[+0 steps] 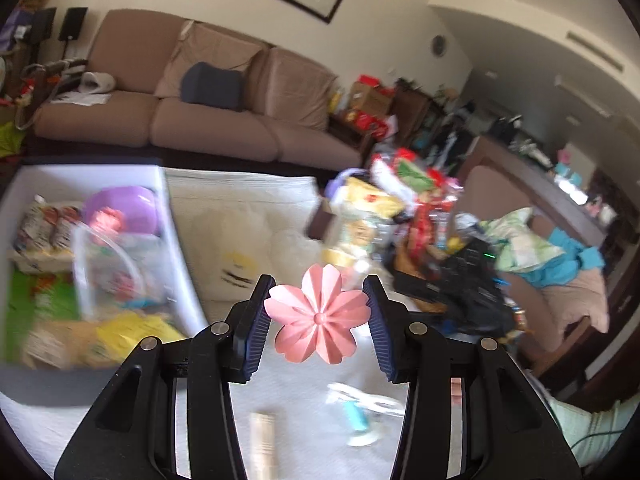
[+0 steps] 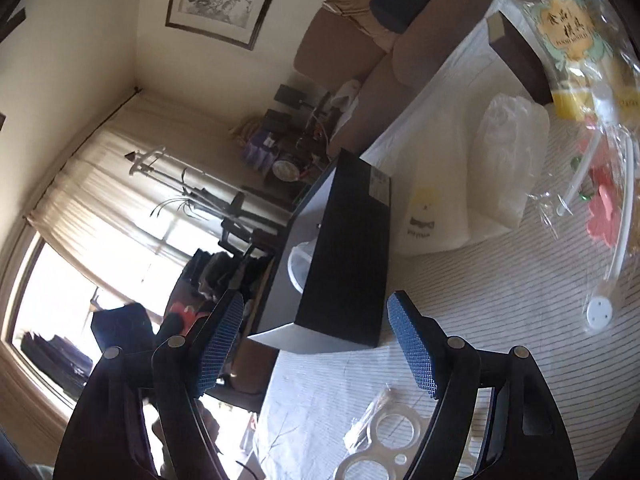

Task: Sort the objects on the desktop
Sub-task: 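Lower the pink flower mold onto the purple plate with the left tool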

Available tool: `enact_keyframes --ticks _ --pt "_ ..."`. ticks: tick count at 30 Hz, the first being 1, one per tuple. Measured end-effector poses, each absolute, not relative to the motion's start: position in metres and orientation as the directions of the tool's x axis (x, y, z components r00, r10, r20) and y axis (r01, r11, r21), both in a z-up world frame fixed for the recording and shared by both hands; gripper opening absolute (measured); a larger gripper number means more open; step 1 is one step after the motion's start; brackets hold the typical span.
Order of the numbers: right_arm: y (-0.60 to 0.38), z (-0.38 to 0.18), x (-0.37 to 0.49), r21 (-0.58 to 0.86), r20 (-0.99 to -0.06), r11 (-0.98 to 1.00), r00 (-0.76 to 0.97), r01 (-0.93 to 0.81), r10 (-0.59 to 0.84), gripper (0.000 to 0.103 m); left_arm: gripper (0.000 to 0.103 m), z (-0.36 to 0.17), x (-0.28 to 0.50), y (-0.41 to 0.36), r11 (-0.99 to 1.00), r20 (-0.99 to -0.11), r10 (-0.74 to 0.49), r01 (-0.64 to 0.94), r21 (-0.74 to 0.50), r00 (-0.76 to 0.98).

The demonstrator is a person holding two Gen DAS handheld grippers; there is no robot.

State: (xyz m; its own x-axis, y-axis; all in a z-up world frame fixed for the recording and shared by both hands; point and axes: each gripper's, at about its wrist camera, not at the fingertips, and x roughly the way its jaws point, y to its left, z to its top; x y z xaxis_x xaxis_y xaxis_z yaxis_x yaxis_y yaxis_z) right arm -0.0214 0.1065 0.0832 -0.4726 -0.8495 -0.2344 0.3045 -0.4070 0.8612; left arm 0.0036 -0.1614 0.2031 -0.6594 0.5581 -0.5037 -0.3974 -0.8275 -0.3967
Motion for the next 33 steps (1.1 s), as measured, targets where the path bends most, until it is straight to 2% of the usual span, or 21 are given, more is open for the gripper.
enact_keyframes --ticks 3,6,14,23,33 --pt "0.09 0.095 -0.017 0.797 -0.293 -0.483 -0.466 0.363 -0.835 0.078 0.043 0.223 -0.047 -0.196 -0.868 -0.555 0.493 -0.333 -0.369 -0.67" --pt "0.076 0.102 -0.016 0.73 -0.347 -0.547 -0.468 0.409 -0.813 0.078 0.043 0.22 -0.112 -0.232 -0.889 -0.616 0.448 -0.247 -0.386 -0.648" --pt "0.08 0.093 -0.028 0.73 -0.36 -0.559 -0.474 0.393 -0.803 0.078 0.043 0.132 -0.246 -0.28 -0.904 -0.806 0.384 -0.004 -0.428 -0.452" --pt "0.078 0.085 -0.033 0.734 -0.387 -0.56 -0.441 0.385 -0.81 0.078 0.043 0.087 -0.284 -0.28 -0.934 -0.885 0.308 0.067 -0.352 -0.35" --pt "0.066 0.077 -0.033 0.724 -0.42 -0.575 -0.417 0.381 -0.806 0.078 0.043 0.081 -0.284 -0.271 -0.954 -0.925 0.265 0.068 -0.293 -0.273"
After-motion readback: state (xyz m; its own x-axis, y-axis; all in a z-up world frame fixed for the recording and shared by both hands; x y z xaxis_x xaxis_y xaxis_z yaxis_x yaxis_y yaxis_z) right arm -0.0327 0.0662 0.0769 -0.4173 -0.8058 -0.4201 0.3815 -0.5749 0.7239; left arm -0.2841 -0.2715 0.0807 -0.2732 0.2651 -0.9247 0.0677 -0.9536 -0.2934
